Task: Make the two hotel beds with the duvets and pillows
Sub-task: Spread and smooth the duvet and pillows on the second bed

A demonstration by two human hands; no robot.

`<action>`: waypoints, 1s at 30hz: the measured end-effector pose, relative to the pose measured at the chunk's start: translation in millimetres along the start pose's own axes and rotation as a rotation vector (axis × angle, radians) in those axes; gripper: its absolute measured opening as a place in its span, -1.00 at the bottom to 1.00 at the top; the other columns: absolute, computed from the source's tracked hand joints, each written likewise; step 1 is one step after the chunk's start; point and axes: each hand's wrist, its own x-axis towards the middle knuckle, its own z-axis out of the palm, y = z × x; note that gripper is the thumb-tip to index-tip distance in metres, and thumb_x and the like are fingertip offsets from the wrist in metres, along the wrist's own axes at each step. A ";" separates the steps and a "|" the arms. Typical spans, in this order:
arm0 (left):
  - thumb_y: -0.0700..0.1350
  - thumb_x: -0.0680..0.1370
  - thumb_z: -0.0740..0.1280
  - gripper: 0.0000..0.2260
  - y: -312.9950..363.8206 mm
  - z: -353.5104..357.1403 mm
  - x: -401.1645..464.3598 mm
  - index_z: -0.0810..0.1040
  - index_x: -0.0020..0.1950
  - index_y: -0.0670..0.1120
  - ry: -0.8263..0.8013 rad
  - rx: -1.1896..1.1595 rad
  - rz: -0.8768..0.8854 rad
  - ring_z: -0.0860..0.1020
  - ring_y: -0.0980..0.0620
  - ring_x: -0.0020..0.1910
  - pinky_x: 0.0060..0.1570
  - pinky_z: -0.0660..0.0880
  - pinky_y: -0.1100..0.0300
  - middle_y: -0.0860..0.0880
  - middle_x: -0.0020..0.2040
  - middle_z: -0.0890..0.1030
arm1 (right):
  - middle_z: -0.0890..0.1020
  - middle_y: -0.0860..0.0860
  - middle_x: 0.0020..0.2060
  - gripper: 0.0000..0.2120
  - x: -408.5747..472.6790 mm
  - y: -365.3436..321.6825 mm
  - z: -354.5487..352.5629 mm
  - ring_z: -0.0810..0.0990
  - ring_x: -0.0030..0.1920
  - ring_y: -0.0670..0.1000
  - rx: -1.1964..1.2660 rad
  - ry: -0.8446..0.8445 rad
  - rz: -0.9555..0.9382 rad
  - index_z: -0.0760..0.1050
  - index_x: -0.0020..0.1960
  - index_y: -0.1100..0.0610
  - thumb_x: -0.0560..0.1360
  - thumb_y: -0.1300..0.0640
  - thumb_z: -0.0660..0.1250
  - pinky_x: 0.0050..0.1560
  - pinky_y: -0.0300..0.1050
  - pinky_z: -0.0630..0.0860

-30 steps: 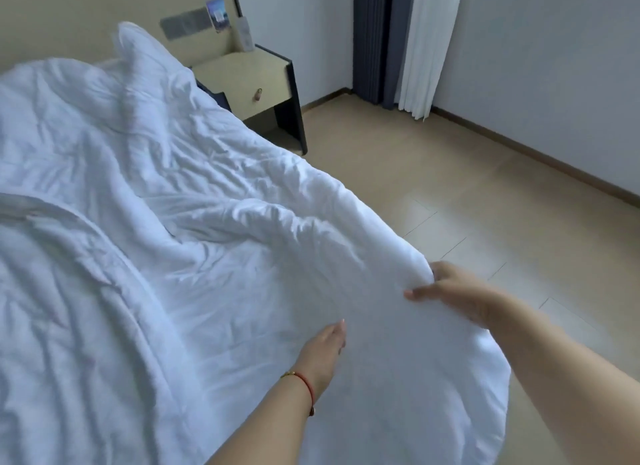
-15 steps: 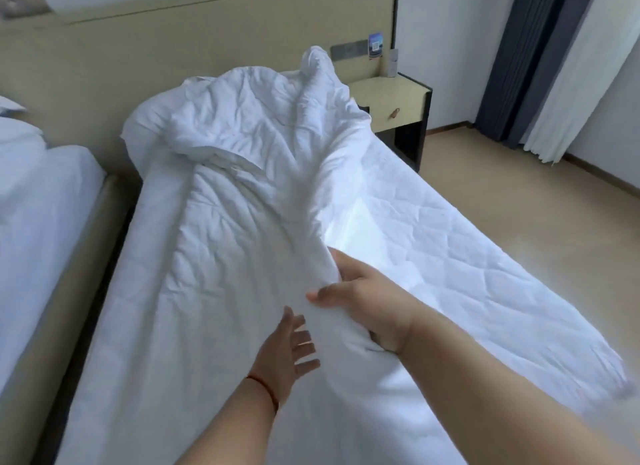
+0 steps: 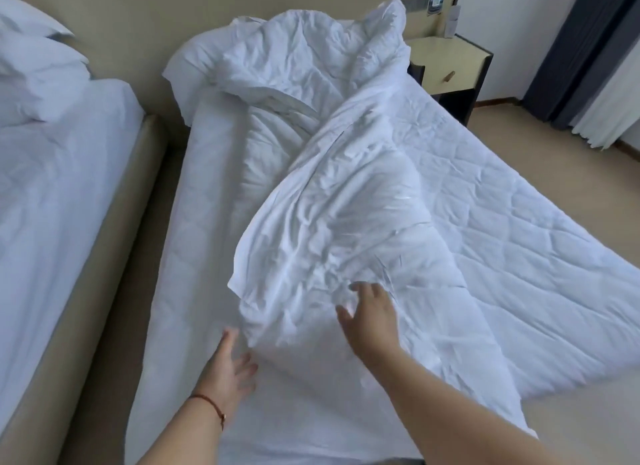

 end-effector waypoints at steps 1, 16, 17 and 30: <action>0.35 0.57 0.02 -0.49 1.7 7.0 -0.7 0.28 0.47 0.20 -0.005 0.074 0.025 0.43 -0.15 0.35 0.27 0.31 -0.10 -0.02 0.36 0.44 | 0.41 0.06 0.28 -0.43 6.9 15.8 -5.0 0.35 0.33 0.09 -0.135 0.089 0.090 0.31 0.38 0.07 0.47 -0.16 0.31 0.31 -0.08 0.25; 0.19 0.50 0.32 -0.48 -7.4 6.7 -21.1 0.36 0.43 0.12 -0.192 0.276 0.063 0.35 0.07 0.37 0.27 0.30 0.13 0.11 0.38 0.37 | 0.59 0.11 0.11 -0.63 -59.5 43.0 13.6 0.53 0.17 0.10 -0.130 -0.618 -0.162 0.56 0.14 0.12 0.61 -0.12 0.13 0.10 -0.15 0.37; 0.11 0.47 0.42 -0.43 -13.9 9.1 -19.3 0.34 0.45 0.13 -0.179 0.435 0.138 0.32 0.11 0.38 0.28 0.27 0.18 0.13 0.39 0.33 | 0.60 0.07 0.10 -0.66 -45.6 50.5 10.7 0.54 0.17 0.09 -0.092 -0.471 -0.138 0.57 0.12 0.07 0.58 -0.13 0.17 0.10 -0.14 0.39; 0.12 0.55 0.32 -0.80 -31.2 11.2 -25.1 0.61 0.08 0.07 0.334 1.030 0.369 0.39 -0.04 0.23 0.18 0.39 0.16 -0.01 0.20 0.41 | 0.49 0.09 0.25 -0.42 -7.8 122.7 -36.7 0.46 0.26 0.11 -0.538 -0.580 0.025 0.40 0.27 0.11 0.60 -0.24 -0.18 0.20 -0.06 0.36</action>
